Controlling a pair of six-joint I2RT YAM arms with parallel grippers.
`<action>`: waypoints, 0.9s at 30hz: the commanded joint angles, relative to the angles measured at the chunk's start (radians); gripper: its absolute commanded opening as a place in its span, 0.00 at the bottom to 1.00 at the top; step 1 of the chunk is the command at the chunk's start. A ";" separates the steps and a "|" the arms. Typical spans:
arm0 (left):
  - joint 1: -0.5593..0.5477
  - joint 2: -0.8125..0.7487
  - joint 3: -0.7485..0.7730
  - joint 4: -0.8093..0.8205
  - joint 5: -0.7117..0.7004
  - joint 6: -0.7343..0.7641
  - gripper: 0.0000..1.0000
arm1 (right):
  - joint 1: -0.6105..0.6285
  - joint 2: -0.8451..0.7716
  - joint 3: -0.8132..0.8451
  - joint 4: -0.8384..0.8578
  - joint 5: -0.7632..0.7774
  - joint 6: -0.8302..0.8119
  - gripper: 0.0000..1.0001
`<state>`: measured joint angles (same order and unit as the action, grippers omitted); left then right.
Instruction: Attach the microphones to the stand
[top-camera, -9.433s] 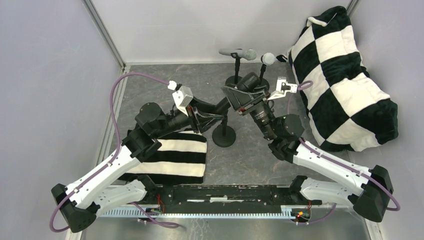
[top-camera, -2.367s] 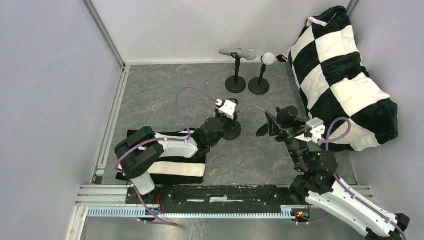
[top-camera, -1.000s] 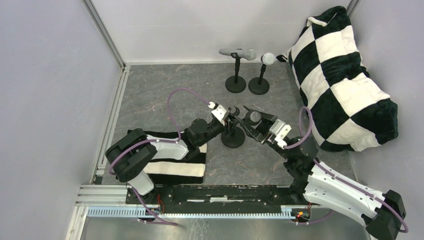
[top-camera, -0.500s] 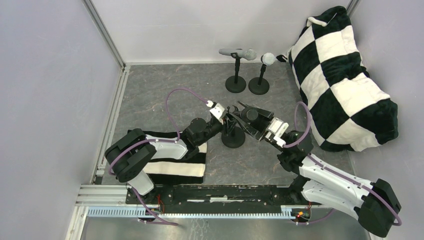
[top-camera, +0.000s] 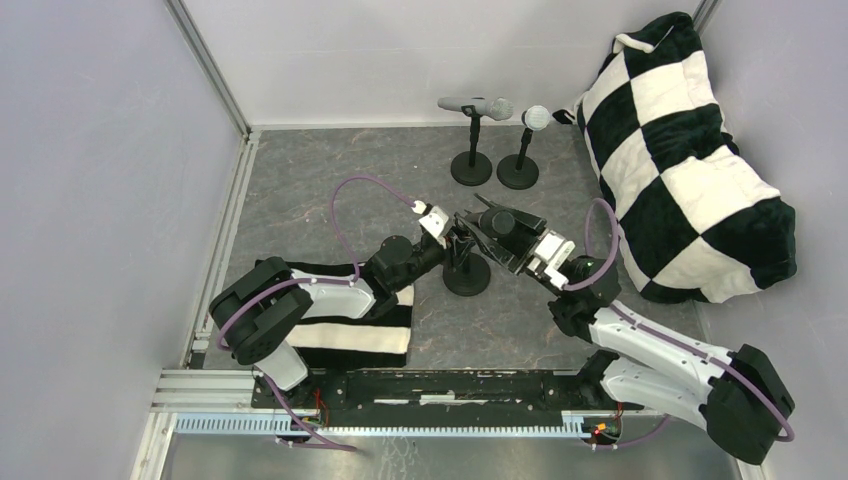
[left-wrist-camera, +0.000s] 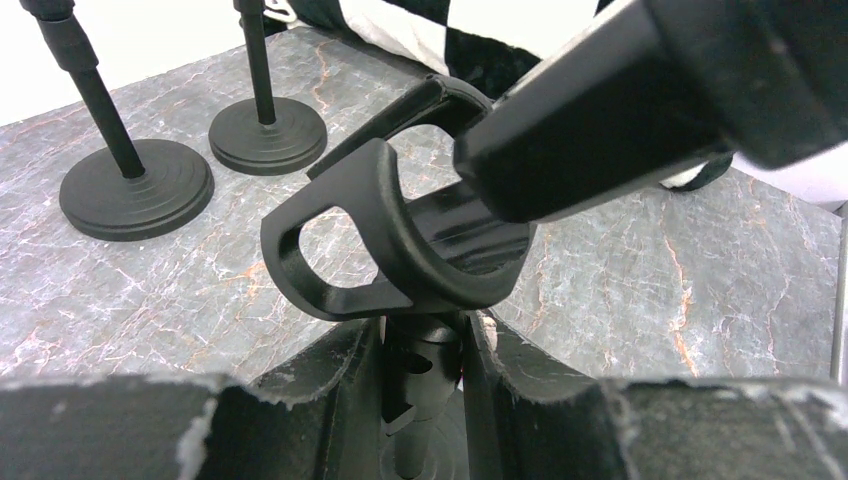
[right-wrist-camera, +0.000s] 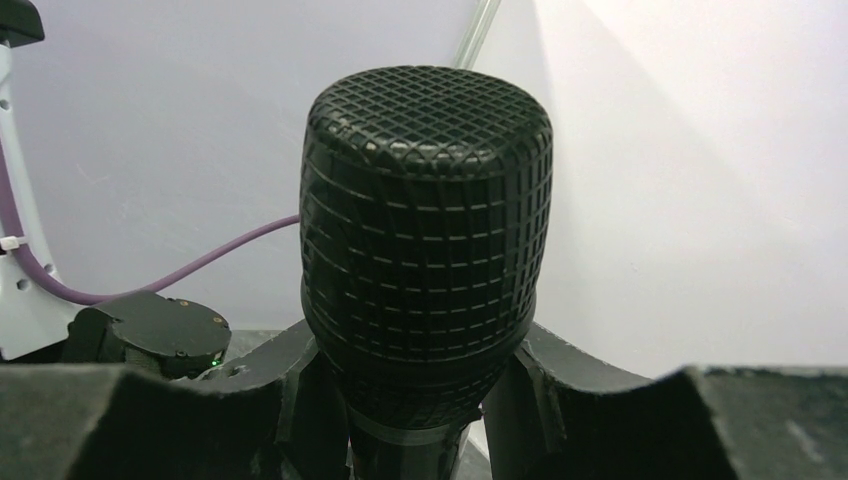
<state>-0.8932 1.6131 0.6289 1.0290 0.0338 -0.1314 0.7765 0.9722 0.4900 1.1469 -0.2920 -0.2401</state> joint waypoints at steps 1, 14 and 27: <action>-0.010 -0.004 -0.020 -0.027 0.059 -0.124 0.02 | -0.016 0.016 0.014 0.092 -0.007 0.002 0.00; -0.010 0.007 -0.021 -0.011 0.078 -0.129 0.02 | -0.052 0.085 -0.006 0.131 -0.044 0.027 0.00; -0.010 0.014 -0.020 -0.001 0.090 -0.130 0.02 | -0.069 0.103 -0.088 0.086 -0.047 -0.006 0.00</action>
<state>-0.8932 1.6131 0.6266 1.0367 0.0620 -0.1406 0.7200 1.0660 0.4282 1.2491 -0.3378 -0.2295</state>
